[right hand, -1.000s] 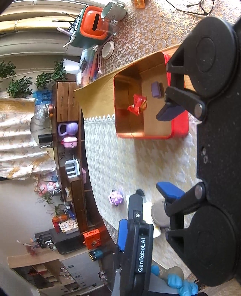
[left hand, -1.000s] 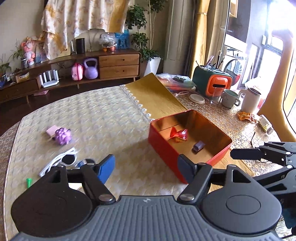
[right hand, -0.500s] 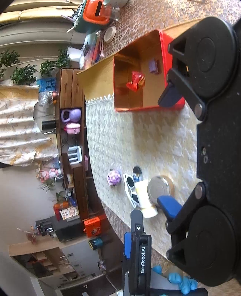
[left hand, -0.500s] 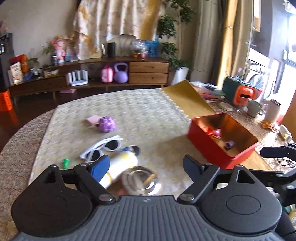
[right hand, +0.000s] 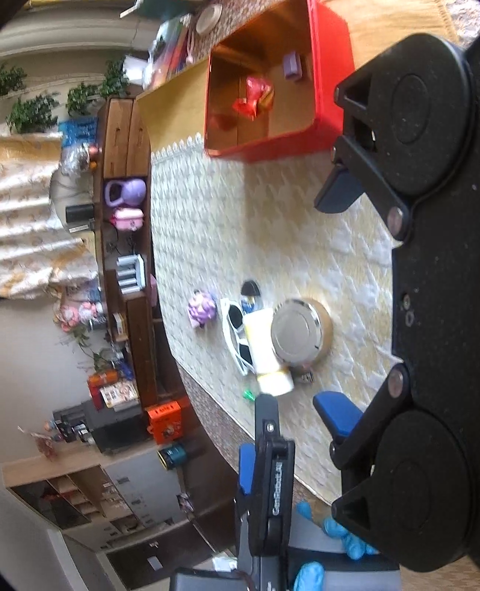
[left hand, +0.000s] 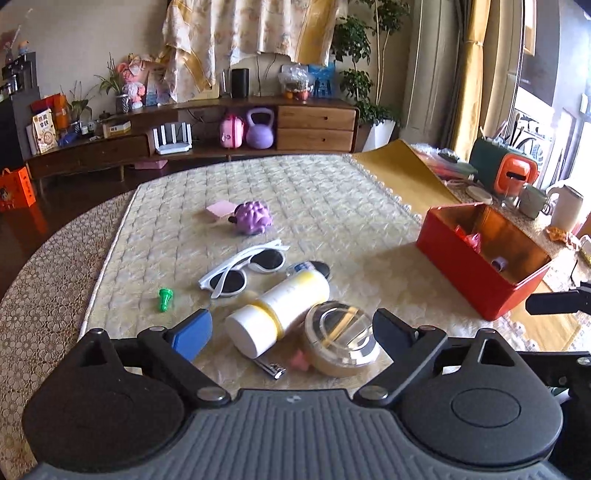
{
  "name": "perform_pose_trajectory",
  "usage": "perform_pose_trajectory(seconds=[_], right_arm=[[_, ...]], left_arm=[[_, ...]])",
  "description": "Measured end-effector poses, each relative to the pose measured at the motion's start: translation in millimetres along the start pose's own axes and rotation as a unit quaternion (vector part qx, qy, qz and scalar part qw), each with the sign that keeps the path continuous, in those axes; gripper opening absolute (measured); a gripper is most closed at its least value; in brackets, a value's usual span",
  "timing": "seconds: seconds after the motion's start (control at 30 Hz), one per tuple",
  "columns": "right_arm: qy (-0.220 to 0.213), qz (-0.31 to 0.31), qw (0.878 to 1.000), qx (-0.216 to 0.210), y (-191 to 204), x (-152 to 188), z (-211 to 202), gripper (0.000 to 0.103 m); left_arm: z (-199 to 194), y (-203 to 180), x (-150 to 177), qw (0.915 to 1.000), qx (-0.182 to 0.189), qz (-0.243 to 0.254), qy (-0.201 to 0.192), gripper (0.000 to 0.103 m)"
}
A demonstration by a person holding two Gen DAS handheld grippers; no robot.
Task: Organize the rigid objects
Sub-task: 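Move both tools back toward the white bottle and silver compact, then grasp the white bottle with the left tool while the right tool grasps the silver compact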
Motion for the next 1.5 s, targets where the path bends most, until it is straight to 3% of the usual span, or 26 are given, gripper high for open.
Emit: perform_pose_trajectory(seconds=[0.23, 0.83, 1.23, 1.5], right_arm=[[0.027, -0.036, 0.999, -0.02, 11.6, -6.4, 26.4, 0.103], [0.074, -0.086, 0.992, -0.048, 16.3, -15.9, 90.8, 0.102], [0.09, -0.09, 0.99, -0.055, 17.6, -17.2, 119.2, 0.1], [0.086, -0.087, 0.991, -0.051, 18.0, -19.5, 128.3, 0.094]], left_arm=[[24.3, 21.4, -3.4, 0.9996, 0.004, -0.015, 0.024, 0.094], [84.6, 35.0, -6.0, 0.9971, 0.03, 0.048, 0.051, 0.094], [107.9, 45.9, -17.9, 0.9974, 0.043, 0.005, 0.058, 0.095], [112.8, 42.9, -19.4, 0.9968, 0.056, 0.015, 0.055, 0.094]])
Point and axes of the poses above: each gripper's, at about its wrist camera, not at the fingertips, and z roughly the way its jaws point, y to its left, x to its underside, the point moved 1 cm from there along z, roughly the way its jaws point, and after that the axes turned 12 degrees about -z, right-handed, at the moved point
